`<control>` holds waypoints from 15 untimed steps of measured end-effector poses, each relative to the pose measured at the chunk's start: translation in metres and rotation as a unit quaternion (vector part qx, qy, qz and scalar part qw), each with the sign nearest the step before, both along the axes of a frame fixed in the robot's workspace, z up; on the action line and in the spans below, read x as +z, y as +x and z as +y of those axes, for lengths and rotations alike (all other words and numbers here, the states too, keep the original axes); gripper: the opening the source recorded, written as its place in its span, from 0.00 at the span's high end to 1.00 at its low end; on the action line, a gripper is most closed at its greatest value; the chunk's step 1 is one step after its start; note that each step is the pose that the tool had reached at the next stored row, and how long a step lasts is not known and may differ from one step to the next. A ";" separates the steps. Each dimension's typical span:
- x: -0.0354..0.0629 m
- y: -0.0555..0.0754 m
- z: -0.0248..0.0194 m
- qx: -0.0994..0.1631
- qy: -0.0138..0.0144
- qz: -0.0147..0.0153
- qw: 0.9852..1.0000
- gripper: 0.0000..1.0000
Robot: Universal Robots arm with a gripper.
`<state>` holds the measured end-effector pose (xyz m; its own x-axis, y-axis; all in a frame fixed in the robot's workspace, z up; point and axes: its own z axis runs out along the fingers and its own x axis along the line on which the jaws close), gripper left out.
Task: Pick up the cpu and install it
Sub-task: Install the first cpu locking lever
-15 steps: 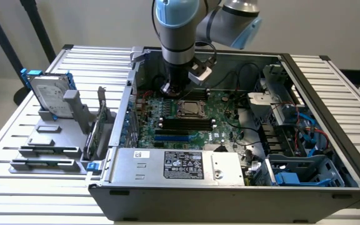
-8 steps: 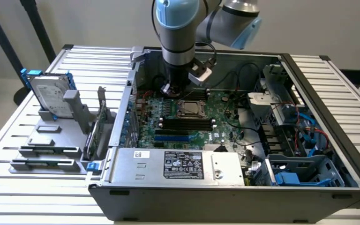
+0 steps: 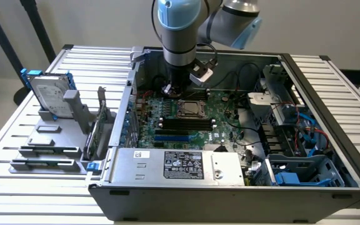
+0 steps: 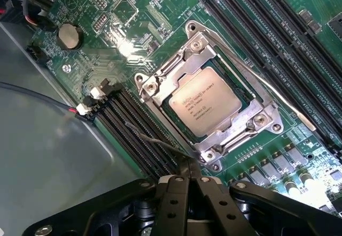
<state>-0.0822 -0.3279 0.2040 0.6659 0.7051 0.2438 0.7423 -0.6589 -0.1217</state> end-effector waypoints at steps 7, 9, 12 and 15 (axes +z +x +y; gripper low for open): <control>-0.0013 0.004 0.0000 0.000 0.000 0.000 1.000 0.89; -0.0016 0.005 0.0000 0.000 0.000 0.000 1.000 0.89; -0.0021 0.006 0.0000 0.000 0.000 0.000 1.000 0.89; -0.0027 0.007 0.0003 0.000 0.000 0.000 1.000 0.89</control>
<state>-0.0756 -0.3276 0.2013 0.6659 0.7051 0.2437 0.7422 -0.6590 -0.1215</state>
